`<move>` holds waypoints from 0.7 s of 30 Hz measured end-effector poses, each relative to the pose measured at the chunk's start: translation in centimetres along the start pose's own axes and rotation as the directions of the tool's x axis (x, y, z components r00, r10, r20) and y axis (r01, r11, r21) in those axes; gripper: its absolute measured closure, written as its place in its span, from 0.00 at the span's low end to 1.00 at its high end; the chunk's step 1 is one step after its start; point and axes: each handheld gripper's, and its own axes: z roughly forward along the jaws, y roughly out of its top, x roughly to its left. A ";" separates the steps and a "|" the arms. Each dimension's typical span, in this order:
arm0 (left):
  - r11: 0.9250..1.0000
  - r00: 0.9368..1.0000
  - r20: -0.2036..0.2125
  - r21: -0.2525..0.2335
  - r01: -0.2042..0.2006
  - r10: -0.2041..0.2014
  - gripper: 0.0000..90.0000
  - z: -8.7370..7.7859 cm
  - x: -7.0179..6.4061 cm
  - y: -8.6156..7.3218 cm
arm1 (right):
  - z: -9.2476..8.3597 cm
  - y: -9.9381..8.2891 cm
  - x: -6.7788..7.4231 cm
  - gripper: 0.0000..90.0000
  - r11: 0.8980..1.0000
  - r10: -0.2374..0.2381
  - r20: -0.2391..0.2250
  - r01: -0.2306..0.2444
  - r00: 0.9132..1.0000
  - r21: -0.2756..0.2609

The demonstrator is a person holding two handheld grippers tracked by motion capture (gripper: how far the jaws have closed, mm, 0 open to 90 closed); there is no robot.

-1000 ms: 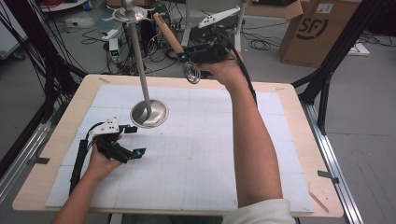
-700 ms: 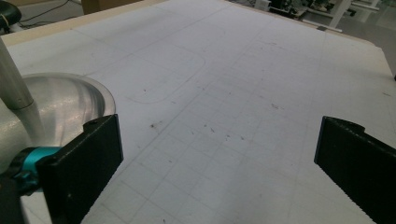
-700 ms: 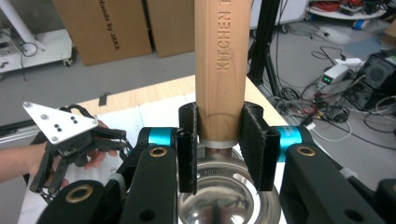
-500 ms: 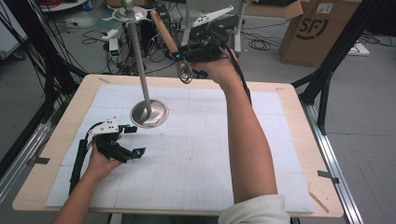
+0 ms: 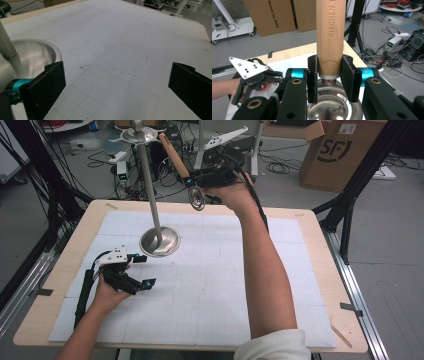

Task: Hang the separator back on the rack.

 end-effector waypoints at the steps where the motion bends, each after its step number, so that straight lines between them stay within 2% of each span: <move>1: 1.000 1.000 0.000 -0.001 -0.002 0.002 0.02 0.0 0.0 0.0 | 0.1 0.0 0.0 0.76 1.000 0.006 -0.002 -0.006 1.000 0.006; 13: 1.000 1.000 0.000 -0.005 -0.001 0.001 0.02 -0.1 0.1 0.0 | 1.8 0.3 0.3 0.76 0.999 0.003 -0.019 -0.002 1.000 0.033; 21: 1.000 1.000 0.000 -0.006 -0.001 0.001 0.02 -0.1 0.1 0.0 | 2.8 0.5 0.6 0.76 0.998 -0.014 0.013 0.013 1.000 0.057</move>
